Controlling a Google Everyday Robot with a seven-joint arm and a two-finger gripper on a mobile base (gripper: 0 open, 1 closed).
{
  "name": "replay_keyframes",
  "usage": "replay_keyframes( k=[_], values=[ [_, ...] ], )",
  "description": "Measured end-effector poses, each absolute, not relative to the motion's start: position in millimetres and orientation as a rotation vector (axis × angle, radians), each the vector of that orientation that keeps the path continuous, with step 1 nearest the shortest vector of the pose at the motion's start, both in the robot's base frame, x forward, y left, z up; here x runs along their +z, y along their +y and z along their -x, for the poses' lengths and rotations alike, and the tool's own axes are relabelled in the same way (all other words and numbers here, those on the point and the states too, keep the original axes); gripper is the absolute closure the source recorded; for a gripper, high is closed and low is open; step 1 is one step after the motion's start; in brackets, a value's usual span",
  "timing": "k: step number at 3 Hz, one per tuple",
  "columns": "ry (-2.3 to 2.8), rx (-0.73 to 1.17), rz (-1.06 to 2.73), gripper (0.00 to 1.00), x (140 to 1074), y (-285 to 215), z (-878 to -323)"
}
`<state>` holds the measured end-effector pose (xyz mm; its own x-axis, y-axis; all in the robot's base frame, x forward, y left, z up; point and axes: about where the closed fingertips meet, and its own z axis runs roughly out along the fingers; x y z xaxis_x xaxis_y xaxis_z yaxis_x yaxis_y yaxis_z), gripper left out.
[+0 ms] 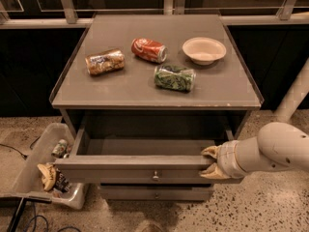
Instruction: Open top drawer
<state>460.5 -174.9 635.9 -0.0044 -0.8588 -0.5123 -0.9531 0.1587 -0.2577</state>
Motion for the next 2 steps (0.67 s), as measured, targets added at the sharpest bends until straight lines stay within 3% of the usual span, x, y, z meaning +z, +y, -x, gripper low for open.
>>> replay_keyframes(
  k=[2],
  values=[
    [1.879,0.217,1.717,0.35,635.9,-174.8,-460.4]
  ],
)
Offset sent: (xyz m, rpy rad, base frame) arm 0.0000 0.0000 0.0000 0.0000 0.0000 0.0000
